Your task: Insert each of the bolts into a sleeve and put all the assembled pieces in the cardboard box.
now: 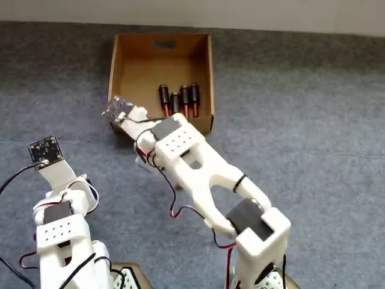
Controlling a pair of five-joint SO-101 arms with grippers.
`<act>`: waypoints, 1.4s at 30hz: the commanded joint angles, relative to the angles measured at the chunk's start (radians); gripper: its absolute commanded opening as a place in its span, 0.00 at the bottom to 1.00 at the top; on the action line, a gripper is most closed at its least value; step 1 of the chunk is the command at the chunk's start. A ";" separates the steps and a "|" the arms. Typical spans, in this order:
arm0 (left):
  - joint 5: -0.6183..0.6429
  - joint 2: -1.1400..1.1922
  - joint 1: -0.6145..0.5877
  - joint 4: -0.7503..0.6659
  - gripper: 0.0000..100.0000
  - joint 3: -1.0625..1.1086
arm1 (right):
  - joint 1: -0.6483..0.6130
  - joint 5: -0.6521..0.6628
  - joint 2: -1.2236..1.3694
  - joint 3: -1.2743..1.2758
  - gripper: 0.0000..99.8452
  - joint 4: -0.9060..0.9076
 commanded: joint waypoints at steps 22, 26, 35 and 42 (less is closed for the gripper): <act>0.003 -0.012 0.018 -0.015 0.01 -0.039 | -0.007 -0.034 -0.200 0.535 0.16 -0.232; 0.003 -0.012 0.018 -0.015 0.01 -0.041 | -0.005 0.012 -0.197 0.542 0.16 -0.216; 0.003 -0.012 0.018 -0.015 0.01 -0.041 | -0.012 0.014 -0.193 0.585 0.11 -0.309; 0.003 -0.012 0.018 -0.015 0.01 -0.041 | -0.007 0.014 -0.228 0.625 0.01 -0.331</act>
